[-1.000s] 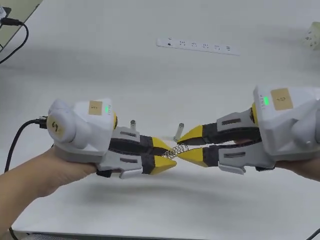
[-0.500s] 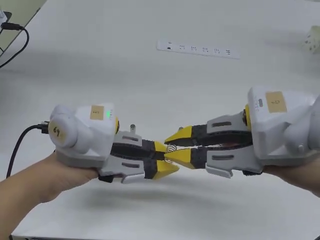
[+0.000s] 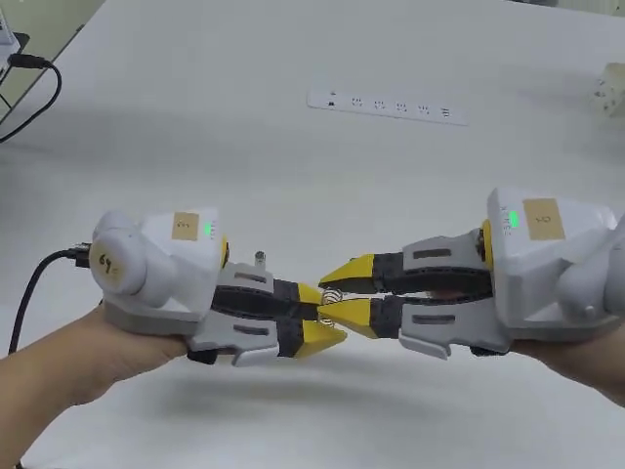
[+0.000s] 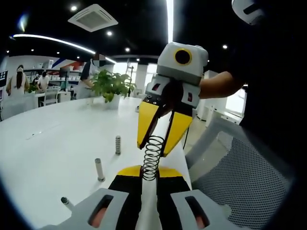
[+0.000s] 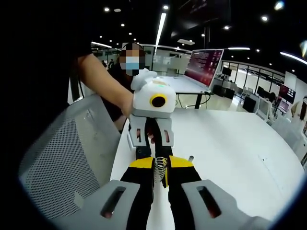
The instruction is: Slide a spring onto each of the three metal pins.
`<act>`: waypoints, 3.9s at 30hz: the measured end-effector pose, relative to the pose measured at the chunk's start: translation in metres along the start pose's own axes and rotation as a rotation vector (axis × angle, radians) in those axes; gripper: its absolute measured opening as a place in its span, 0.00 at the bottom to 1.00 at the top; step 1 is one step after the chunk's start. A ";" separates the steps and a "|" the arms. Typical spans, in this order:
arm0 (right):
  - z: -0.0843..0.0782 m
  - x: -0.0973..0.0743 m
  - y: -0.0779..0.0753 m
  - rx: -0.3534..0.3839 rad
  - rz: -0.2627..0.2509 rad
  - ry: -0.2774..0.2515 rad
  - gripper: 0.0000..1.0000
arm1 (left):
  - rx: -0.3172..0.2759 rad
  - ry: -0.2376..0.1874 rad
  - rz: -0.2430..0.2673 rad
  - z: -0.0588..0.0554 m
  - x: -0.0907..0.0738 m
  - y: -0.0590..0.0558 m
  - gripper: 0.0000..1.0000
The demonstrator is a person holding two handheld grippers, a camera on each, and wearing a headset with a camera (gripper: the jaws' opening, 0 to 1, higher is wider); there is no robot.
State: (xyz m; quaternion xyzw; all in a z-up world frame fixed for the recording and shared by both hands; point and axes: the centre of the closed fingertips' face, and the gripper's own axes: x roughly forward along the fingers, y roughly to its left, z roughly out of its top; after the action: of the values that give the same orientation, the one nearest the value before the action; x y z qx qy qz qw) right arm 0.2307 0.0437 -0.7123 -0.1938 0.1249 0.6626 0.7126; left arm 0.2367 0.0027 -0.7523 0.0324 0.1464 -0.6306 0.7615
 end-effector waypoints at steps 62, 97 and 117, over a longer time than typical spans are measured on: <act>0.000 -0.003 -0.010 -0.016 -0.020 0.032 0.07 | -0.079 -0.006 0.039 -0.003 -0.019 0.005 0.40; -0.006 -0.006 -0.018 -0.025 -0.046 0.059 0.07 | -0.103 -0.024 0.240 -0.016 -0.079 0.036 0.73; -0.009 -0.012 -0.024 -0.023 -0.065 0.071 0.08 | -0.105 -0.042 0.370 -0.020 -0.098 0.054 0.98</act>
State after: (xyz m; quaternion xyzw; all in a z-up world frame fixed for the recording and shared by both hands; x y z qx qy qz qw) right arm 0.2538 0.0274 -0.7124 -0.2294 0.1359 0.6332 0.7266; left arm 0.2698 0.1114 -0.7526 0.0059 0.1548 -0.4718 0.8680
